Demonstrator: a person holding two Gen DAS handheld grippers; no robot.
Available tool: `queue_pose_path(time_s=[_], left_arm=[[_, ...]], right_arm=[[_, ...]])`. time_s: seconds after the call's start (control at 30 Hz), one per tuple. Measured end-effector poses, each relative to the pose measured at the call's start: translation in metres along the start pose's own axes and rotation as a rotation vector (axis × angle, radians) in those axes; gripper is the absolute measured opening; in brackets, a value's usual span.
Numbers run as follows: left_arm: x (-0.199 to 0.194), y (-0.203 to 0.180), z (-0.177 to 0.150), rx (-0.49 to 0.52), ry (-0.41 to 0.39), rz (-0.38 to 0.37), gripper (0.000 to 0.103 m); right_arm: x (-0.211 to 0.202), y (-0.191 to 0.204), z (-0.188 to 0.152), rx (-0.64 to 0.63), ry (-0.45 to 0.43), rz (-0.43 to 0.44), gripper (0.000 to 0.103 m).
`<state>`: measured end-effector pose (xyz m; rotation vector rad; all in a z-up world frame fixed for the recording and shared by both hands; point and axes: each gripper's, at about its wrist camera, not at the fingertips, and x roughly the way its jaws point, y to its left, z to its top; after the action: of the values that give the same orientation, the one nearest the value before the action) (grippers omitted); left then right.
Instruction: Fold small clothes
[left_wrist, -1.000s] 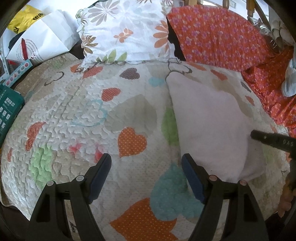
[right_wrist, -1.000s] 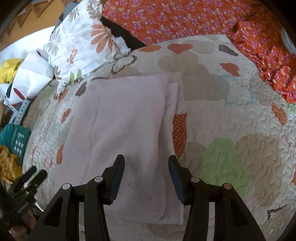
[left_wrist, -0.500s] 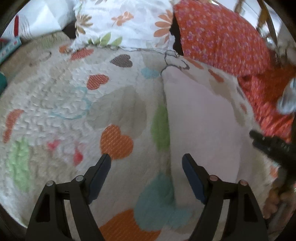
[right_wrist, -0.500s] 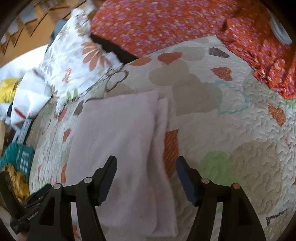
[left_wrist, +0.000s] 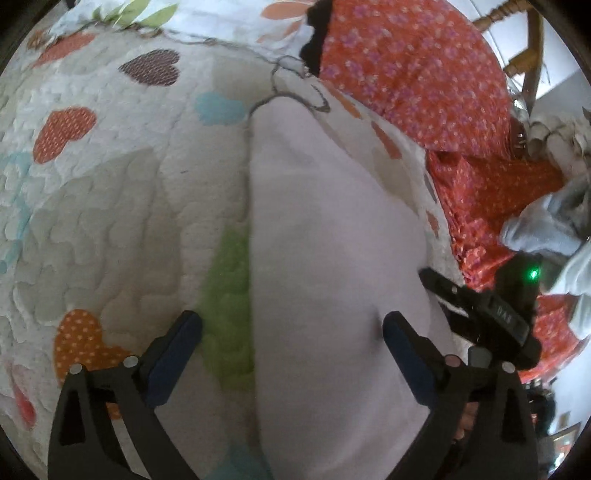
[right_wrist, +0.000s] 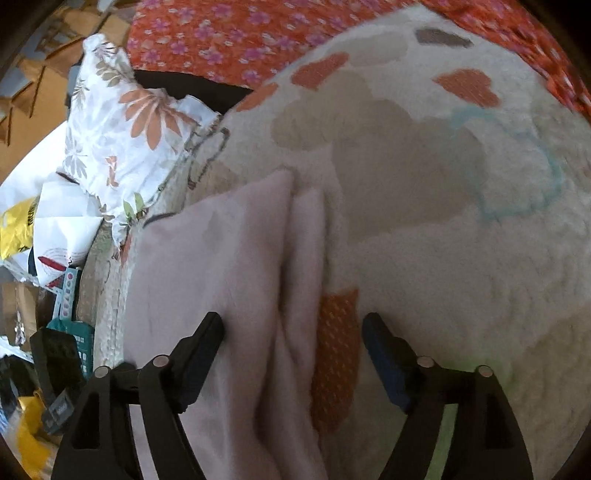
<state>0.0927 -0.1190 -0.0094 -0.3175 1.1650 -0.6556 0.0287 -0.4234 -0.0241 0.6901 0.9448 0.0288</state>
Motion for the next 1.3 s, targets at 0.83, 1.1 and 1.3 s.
queue_pose_path(time_s=[0.83,1.1,1.3], left_arm=[[-0.045,-0.038,0.029,0.202,-0.218,0.513,0.070],[-0.080,-0.042,0.008,0.232,-0.302,0.561,0.074],[-0.092,-0.035,0.000,0.221,-0.315,0.562,0.074]], right_arm=[[-0.007,0.099,0.032,-0.206,-0.159,-0.131,0.042],[-0.018,0.135,-0.002,-0.374,-0.200,-0.195,0.046],[0.009,0.124,-0.020,-0.387,-0.107,-0.236,0.047]])
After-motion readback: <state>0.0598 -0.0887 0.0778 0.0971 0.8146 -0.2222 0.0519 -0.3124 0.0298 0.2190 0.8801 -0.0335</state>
